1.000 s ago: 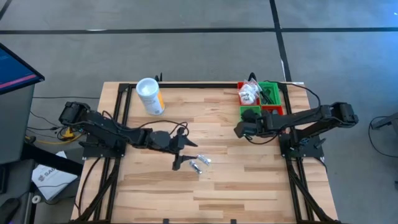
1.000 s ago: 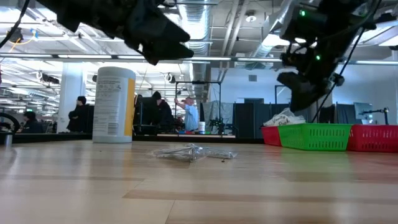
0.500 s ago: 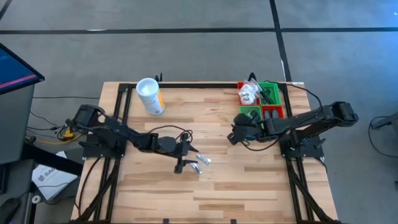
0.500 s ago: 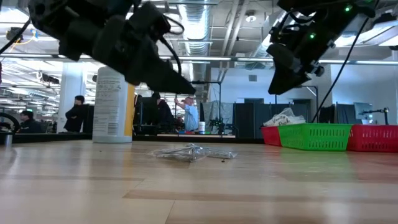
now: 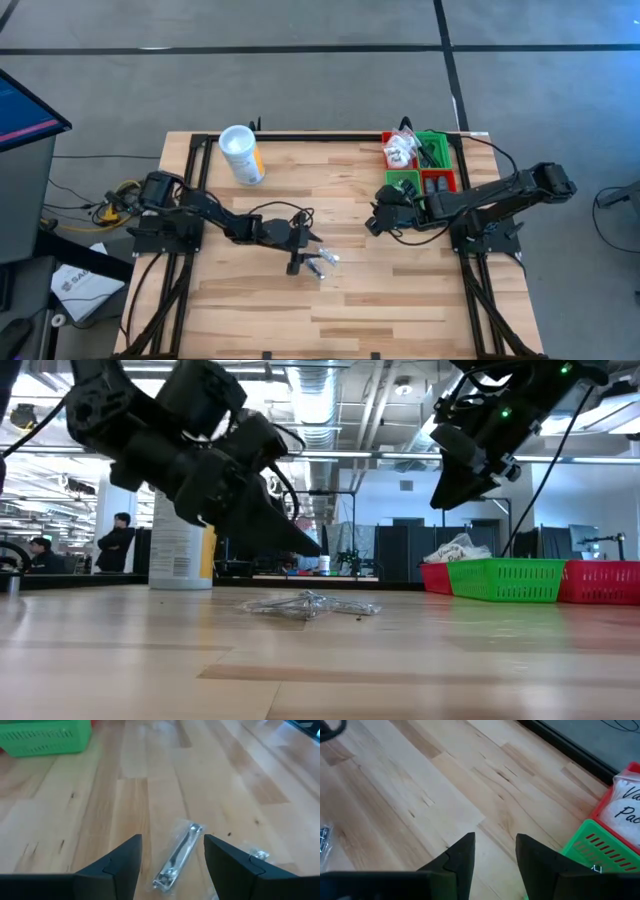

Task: Pick & Place Travel size toiletries
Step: Put the silver nail cutter into the bottom green bin

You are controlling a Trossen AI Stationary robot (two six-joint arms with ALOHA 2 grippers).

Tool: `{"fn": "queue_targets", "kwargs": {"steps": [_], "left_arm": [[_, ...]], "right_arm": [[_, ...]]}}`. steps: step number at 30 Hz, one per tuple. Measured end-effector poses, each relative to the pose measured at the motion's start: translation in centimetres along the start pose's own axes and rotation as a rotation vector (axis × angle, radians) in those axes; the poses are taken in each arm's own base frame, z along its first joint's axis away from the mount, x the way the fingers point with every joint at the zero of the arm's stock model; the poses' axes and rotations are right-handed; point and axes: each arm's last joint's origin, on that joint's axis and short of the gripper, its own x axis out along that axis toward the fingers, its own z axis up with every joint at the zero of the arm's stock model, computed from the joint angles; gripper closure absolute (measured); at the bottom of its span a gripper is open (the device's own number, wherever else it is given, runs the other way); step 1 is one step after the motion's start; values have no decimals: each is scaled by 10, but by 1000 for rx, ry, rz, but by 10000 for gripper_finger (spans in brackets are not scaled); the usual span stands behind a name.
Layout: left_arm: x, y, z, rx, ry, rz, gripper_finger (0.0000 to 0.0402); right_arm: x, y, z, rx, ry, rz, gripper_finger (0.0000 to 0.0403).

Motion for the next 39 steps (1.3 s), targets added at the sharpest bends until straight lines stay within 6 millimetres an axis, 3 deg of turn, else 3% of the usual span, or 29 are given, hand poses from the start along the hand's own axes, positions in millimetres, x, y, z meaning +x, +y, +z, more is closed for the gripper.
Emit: {"fn": "queue_targets", "kwargs": {"steps": [12,25,29,36,39], "left_arm": [[23,8,-17,-16,53,-65,203],[32,7,-33,-14,88,-74,209],[32,7,-34,-12,92,-78,243],[32,8,-35,-15,100,-68,348],[32,8,-35,-17,99,-70,357]], "right_arm": [[0,0,0,0,1,-1,269],[0,0,0,-14,-1,1,271],[0,0,0,-14,-2,1,275],[0,0,0,-12,-4,2,274],[0,1,1,-8,-8,6,275]]}}
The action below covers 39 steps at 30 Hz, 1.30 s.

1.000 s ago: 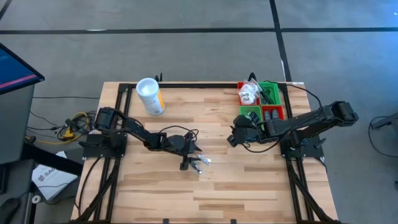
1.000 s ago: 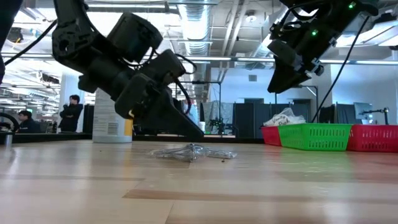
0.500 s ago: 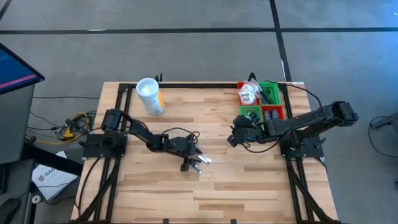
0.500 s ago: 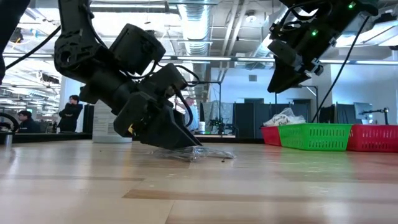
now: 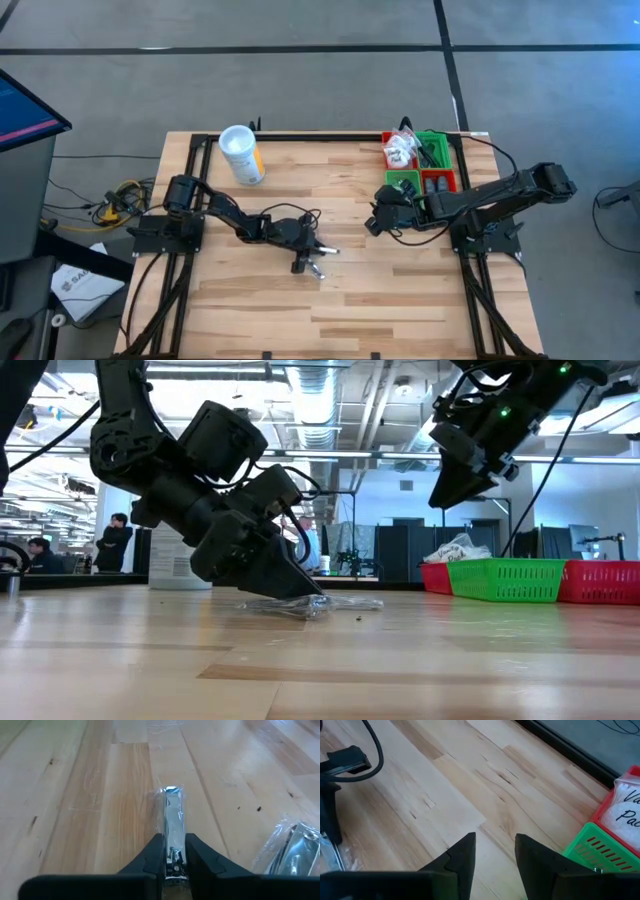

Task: Pick & Place Travel size toiletries
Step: Put the silver nail cutter into the bottom green bin

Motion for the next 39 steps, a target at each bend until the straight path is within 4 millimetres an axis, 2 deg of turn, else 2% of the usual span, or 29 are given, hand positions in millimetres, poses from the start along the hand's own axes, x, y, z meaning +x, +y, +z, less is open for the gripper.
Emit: {"fn": "queue_targets", "kwargs": {"steps": [8,24,33,39], "left_arm": [[-7,-2,8,-5,-17,-5,357],[-35,2,54,-16,-211,116,357],[-56,2,79,-17,-317,143,355],[-67,2,89,0,-363,147,354]], "right_arm": [[0,2,2,12,-17,23,277],[-19,30,7,-112,-167,217,280],[-33,48,15,-170,-264,457,280],[-38,53,16,-179,-292,511,280]]}}
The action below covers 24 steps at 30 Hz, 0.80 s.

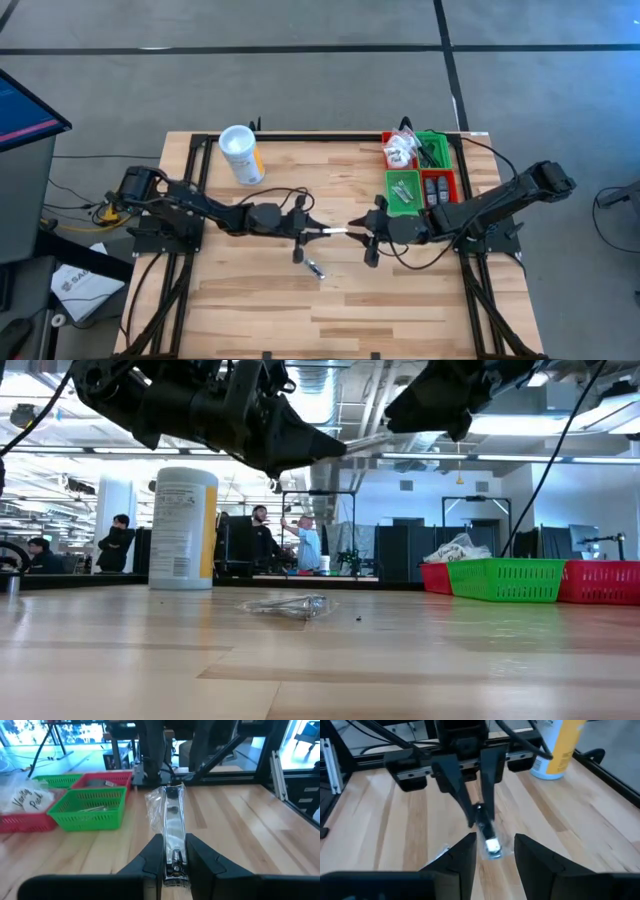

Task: Pick & Place Travel size toiletries
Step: Put the silver nail cutter into the bottom green bin

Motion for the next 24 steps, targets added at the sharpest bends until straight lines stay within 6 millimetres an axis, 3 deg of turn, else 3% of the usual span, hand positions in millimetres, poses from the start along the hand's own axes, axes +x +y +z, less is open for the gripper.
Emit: {"fn": "queue_targets", "kwargs": {"steps": [6,13,18,24], "left_arm": [[-1,0,2,4,-14,0,354],[-1,0,0,7,2,-6,354],[-1,0,1,7,-3,-6,354],[-1,0,3,5,-21,-11,354]], "right_arm": [[3,1,0,6,-11,2,280],[28,8,-9,-87,-16,42,280],[42,8,-6,-123,0,24,280],[42,3,-10,-139,53,24,280]]}}
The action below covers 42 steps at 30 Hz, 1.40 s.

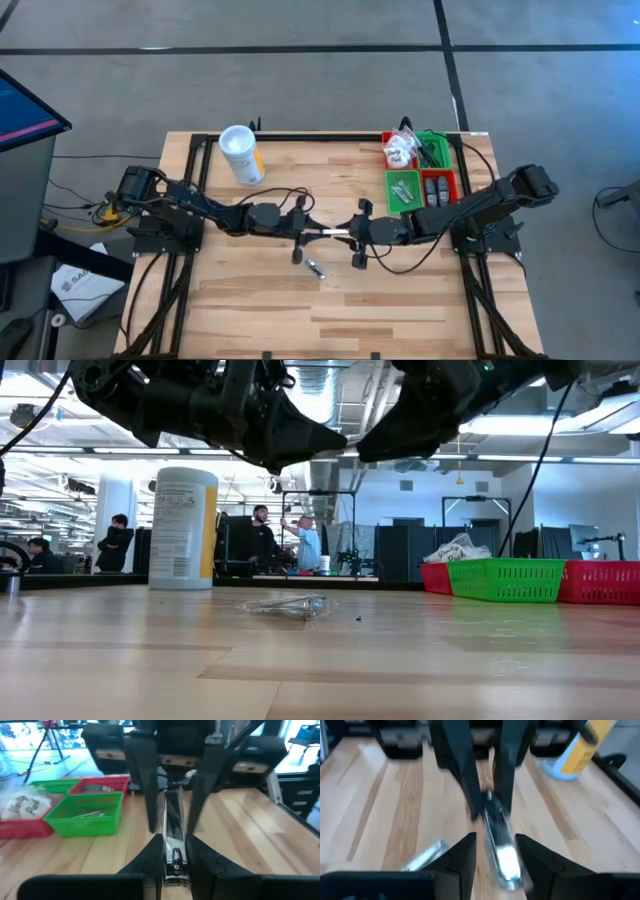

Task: Pick & Place Travel size toiletries
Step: Put the silver nail cutter into the bottom green bin

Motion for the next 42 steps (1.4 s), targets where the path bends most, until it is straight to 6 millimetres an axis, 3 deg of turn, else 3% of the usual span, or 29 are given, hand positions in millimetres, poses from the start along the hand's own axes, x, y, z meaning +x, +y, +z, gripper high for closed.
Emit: {"fn": "queue_targets", "kwargs": {"steps": [14,23,29,42], "left_arm": [[0,-1,0,13,6,-30,354],[0,-1,-1,22,9,-39,352],[0,-1,-1,21,9,-38,349],[0,2,-1,19,13,58,283]], "right_arm": [[1,-1,1,0,-15,-2,287],[1,0,1,-4,-12,19,359],[1,0,1,-6,-11,27,364],[3,-7,0,20,12,1,364]]}}
